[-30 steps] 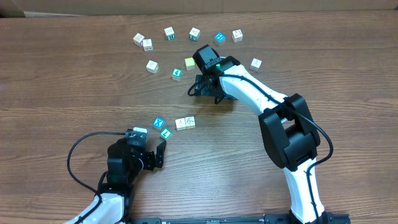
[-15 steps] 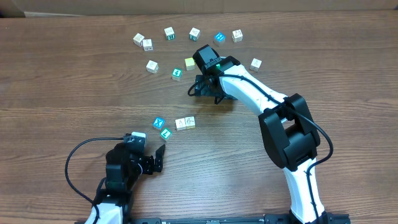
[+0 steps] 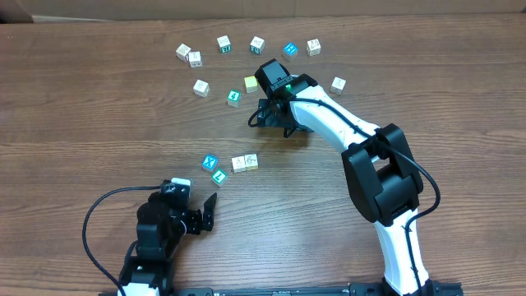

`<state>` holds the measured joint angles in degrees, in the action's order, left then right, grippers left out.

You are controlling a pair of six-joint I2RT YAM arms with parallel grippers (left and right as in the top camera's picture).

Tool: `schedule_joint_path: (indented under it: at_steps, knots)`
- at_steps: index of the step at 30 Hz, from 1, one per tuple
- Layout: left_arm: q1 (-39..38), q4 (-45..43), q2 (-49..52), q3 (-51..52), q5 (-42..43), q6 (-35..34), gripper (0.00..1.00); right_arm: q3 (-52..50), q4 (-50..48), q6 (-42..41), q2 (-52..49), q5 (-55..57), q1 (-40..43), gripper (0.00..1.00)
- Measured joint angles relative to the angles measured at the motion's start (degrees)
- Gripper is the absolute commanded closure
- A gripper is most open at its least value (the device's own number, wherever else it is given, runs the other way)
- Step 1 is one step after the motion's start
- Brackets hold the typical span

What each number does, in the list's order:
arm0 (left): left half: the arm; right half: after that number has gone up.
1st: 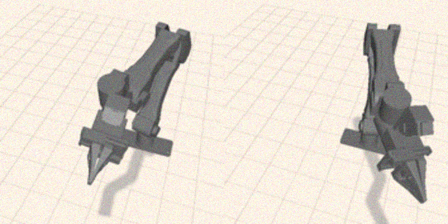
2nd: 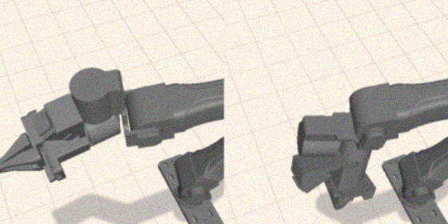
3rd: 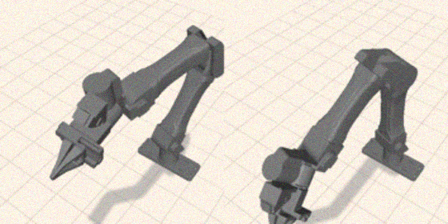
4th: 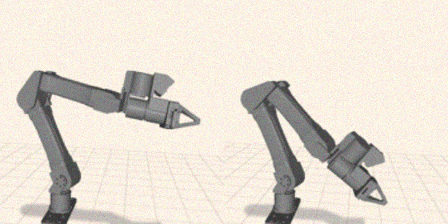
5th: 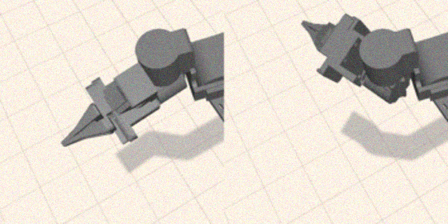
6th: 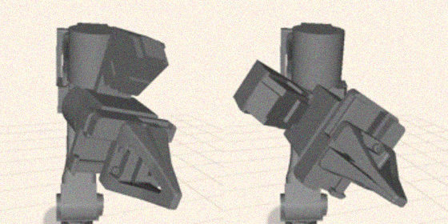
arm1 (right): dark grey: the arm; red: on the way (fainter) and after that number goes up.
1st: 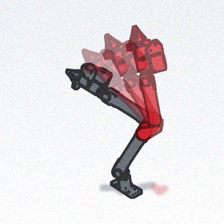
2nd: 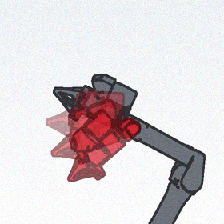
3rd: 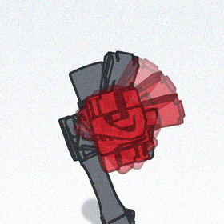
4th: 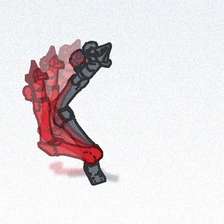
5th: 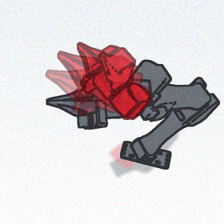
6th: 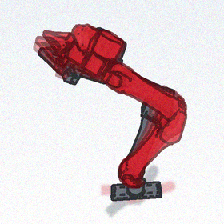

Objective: Form a horizontal line

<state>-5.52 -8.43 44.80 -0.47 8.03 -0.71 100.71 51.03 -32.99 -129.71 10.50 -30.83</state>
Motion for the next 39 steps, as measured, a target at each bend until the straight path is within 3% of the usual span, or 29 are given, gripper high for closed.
schedule_joint_path:
  at_steps: [10, 16, 31, 39]
  knots:
    - [0.0, 3.72, -3.85, 0.0, -0.15, 0.24, 0.01, 0.0, -0.02, -0.02, 0.0, 0.02, 0.0, 0.0]
    - [0.0, 11.96, -12.15, 0.0, -0.37, 0.76, 0.01, 0.0, 0.02, 0.0, 0.0, 0.0, 0.0, 0.0]
    - [0.0, 12.33, -28.74, 0.0, -2.16, 1.29, 0.01, 0.0, 0.0, -0.02, 0.0, 0.02, 0.0, 0.0]
    - [0.0, 12.46, -33.9, 0.0, -3.17, 4.92, 0.01, 0.0, 0.0, 0.0, 0.0, 0.02, 0.0, 0.0]
